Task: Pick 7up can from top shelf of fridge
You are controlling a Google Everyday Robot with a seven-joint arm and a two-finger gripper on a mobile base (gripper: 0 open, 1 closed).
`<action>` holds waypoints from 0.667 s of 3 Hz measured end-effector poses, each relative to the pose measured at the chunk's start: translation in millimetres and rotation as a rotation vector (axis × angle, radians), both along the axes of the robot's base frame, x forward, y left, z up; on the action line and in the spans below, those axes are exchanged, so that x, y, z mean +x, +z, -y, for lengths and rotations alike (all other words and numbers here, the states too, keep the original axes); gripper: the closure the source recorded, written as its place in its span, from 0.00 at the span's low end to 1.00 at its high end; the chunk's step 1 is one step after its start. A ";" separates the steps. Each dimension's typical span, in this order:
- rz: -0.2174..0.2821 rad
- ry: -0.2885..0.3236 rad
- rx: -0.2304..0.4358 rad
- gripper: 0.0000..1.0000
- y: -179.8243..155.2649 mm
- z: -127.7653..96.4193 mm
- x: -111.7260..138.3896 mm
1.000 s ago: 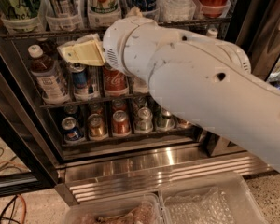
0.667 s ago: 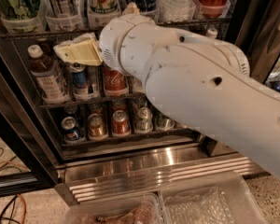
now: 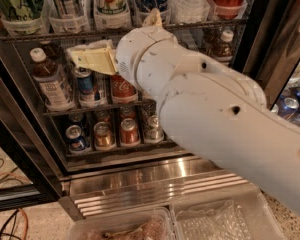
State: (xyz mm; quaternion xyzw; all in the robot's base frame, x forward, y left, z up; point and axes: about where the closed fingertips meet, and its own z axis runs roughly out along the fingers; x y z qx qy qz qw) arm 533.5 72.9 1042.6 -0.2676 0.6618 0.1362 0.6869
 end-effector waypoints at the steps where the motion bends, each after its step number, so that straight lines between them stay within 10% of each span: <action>1: -0.024 -0.056 0.069 0.00 -8.1 3.2 5.6; 2: -0.024 -0.056 0.069 0.00 -8.0 3.2 5.6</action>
Offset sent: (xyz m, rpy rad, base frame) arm 0.0035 -0.0023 -0.0089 0.0412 0.0094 -0.0350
